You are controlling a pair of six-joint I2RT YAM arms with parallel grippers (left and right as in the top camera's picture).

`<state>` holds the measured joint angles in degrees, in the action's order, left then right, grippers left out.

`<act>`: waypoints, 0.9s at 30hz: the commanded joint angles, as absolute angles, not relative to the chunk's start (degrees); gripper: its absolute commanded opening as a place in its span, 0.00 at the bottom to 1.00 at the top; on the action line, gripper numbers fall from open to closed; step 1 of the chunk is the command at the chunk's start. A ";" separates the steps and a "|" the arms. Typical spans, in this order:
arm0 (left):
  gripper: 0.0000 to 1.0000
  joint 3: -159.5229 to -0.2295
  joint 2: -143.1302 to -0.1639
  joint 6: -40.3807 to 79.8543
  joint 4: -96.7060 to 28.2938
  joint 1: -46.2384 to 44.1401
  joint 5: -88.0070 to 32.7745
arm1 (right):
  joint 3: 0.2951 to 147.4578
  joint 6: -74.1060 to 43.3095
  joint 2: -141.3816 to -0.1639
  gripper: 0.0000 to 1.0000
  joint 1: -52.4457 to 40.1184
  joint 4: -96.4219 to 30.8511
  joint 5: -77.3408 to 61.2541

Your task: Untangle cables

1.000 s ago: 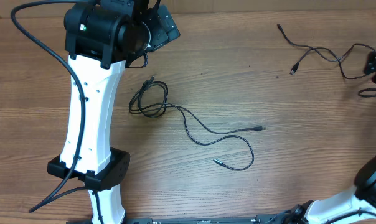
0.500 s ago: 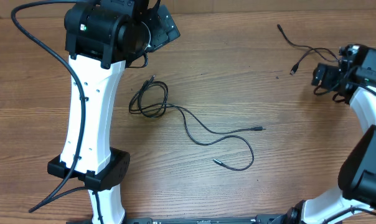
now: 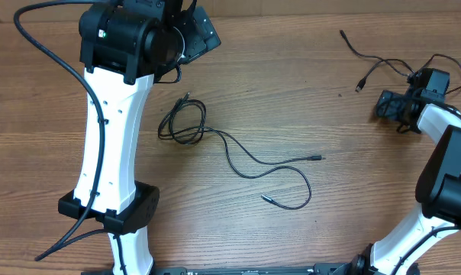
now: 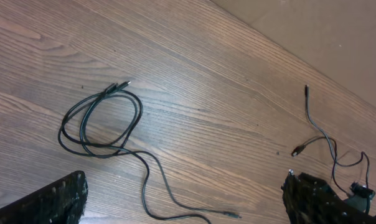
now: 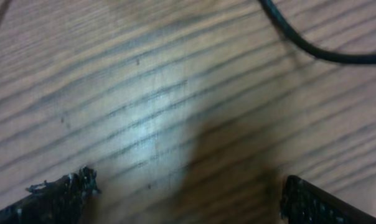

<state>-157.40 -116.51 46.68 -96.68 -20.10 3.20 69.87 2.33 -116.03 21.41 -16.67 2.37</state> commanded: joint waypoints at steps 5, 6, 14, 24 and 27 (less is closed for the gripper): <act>1.00 -157.49 -116.73 46.06 -96.79 -19.94 3.14 | 70.17 1.89 -120.62 1.00 21.65 -10.24 2.92; 1.00 -157.49 -116.73 46.06 -96.79 -19.94 3.14 | 70.17 1.91 -121.27 1.00 21.65 -8.99 2.94; 1.00 -157.49 -116.73 46.06 -96.79 -19.94 3.14 | 70.22 1.89 -127.52 1.00 21.65 3.86 2.44; 0.99 -157.49 -116.73 46.06 -96.79 -19.94 3.14 | 70.26 1.93 -132.29 1.00 23.53 22.68 2.50; 0.99 -157.49 -116.73 46.06 -96.79 -19.94 3.14 | 70.63 1.93 -132.29 1.00 26.04 25.26 2.50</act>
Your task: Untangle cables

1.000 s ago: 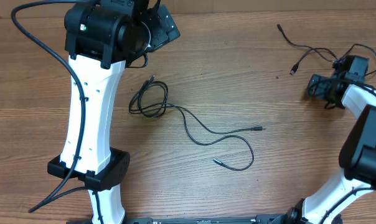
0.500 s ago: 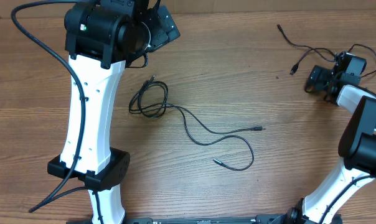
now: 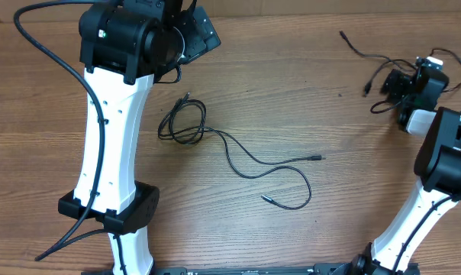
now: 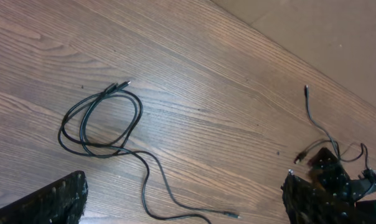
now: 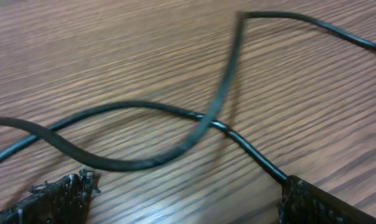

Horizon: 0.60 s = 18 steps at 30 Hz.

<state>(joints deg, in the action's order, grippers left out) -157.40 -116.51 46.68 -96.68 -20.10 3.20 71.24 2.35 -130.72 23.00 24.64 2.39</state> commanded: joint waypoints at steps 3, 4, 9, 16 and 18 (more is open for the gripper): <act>1.00 -157.49 -116.73 46.06 -96.79 -19.94 3.14 | 71.68 1.93 -132.29 1.00 30.26 25.56 2.48; 1.00 -157.49 -116.73 46.06 -96.79 -19.94 3.14 | 71.92 1.91 -132.29 1.00 31.46 25.67 2.44; 1.00 -157.49 -116.73 46.06 -96.79 -19.94 3.14 | 72.47 1.91 -132.29 1.00 37.34 25.15 -9.63; 1.00 -157.49 -116.73 46.06 -96.79 -19.94 3.14 | 72.47 1.91 -129.84 1.00 37.54 21.69 -13.28; 1.00 -157.49 -116.73 46.06 -96.79 -19.94 3.14 | 72.47 1.91 -127.20 1.00 37.34 19.35 -14.52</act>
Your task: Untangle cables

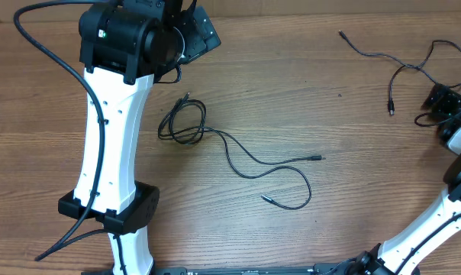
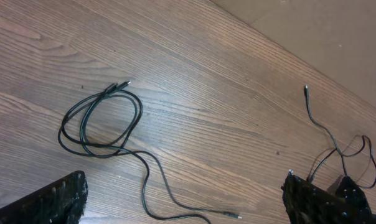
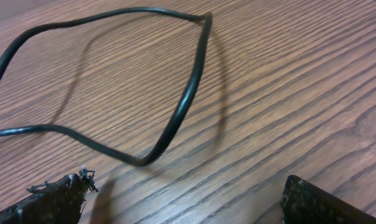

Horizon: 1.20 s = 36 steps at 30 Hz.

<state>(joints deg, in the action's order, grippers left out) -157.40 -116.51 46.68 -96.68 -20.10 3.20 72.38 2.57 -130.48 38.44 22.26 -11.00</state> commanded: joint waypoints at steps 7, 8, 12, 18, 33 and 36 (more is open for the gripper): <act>1.00 -157.49 -116.73 46.06 -96.79 -19.94 3.14 | 72.47 1.91 -114.13 1.00 36.07 7.44 -17.85; 1.00 -157.49 -116.73 46.06 -96.79 -19.94 3.14 | 72.47 1.91 -111.74 1.00 35.29 5.41 -18.22; 1.00 -157.49 -116.73 46.06 -96.79 -19.94 3.14 | 72.47 1.93 -105.34 1.00 31.92 -0.47 -18.15; 1.00 -157.49 -116.73 46.06 -96.79 -19.94 3.14 | 72.47 7.86 -99.70 1.00 19.84 -11.31 -24.88; 1.00 -157.49 -116.73 46.06 -96.79 -19.88 3.14 | 72.44 15.14 -99.90 1.00 -10.87 -27.79 -27.31; 1.00 -157.49 -116.73 46.06 -96.79 -19.90 3.14 | 72.40 15.14 -100.44 1.00 -16.99 -28.99 -27.29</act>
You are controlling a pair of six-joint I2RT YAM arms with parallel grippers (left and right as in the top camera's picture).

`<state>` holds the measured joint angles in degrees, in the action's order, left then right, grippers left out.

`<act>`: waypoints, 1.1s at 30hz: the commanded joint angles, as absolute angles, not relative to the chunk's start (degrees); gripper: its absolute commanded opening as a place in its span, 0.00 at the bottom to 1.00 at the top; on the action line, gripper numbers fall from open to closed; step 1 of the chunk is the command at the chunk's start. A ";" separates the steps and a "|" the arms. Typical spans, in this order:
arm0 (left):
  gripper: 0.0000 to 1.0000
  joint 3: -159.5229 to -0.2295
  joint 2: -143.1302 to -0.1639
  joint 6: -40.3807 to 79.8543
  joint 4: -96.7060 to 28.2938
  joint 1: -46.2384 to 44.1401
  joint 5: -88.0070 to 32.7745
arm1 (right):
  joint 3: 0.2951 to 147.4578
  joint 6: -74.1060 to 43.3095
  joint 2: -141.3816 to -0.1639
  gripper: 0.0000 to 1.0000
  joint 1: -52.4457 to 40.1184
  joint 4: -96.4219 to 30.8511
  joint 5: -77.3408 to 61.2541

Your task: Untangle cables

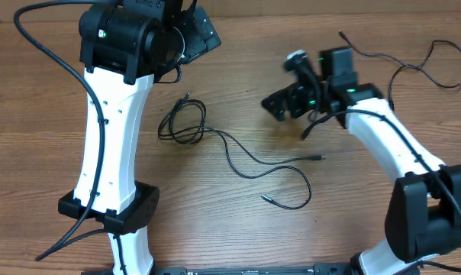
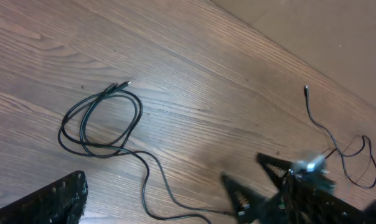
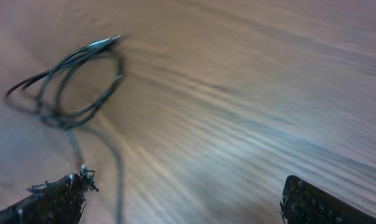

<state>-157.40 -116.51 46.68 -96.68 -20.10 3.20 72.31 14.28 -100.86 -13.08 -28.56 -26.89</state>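
A long black cable lies mid-table, its coil [image 1: 182, 122] [image 2: 101, 118] on the left and two loose ends trailing right to small plugs [image 1: 316, 157]. The coil [image 3: 68, 87] shows blurred in the right wrist view. A thinner black cable [image 1: 436, 65] [image 2: 328, 137] sprawls at the far right, apart from the first. My right gripper [image 1: 276, 105] [image 3: 185, 199] hangs open and empty over the table, right of the coil; it also shows as the right gripper [image 2: 263, 190] in the left wrist view. My left gripper [image 2: 185, 208] is open, high above the coil's far side.
The left arm's white column [image 1: 108, 130] rises along the table's left side, with a thick black hose [image 1: 43, 46] looping off it. The right arm [image 1: 398, 149] reaches in from the right. The table's far edge [image 2: 300, 46] meets a tan floor.
My right gripper has gone from the far right edge beside the thin cable to the table's middle, right of the coil, still open. The left gripper and the long cable have not moved.
My open right gripper was first beside the bunched thin cable at the right. Then it was in among that cable, then at the far right edge with the cable spread wider. Now it is over the table's middle. The left arm stayed put.
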 commanded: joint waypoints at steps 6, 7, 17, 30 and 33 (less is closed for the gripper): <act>1.00 -157.49 -116.73 46.06 -96.79 -19.88 3.14 | 72.38 15.11 -103.66 1.00 -25.02 -29.52 -27.31; 1.00 -157.49 -116.73 46.06 -96.79 -19.88 3.14 | 72.38 15.14 -104.51 1.00 -26.61 -29.50 -27.27; 1.00 -157.49 -116.73 46.06 -96.79 -19.90 3.14 | 72.38 15.11 -109.54 1.00 -31.55 -26.70 -27.11; 1.00 -157.49 -116.73 46.06 -96.79 -19.88 3.14 | 72.38 15.07 -114.32 0.68 -34.83 -21.04 -27.11; 0.99 -157.49 -116.73 46.06 -96.79 -19.88 3.14 | 72.38 14.83 -115.90 0.55 -34.83 -19.99 -27.11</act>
<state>-157.40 -116.51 46.68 -96.68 -20.10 3.20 72.31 15.03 -113.99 -34.65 -20.58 -26.76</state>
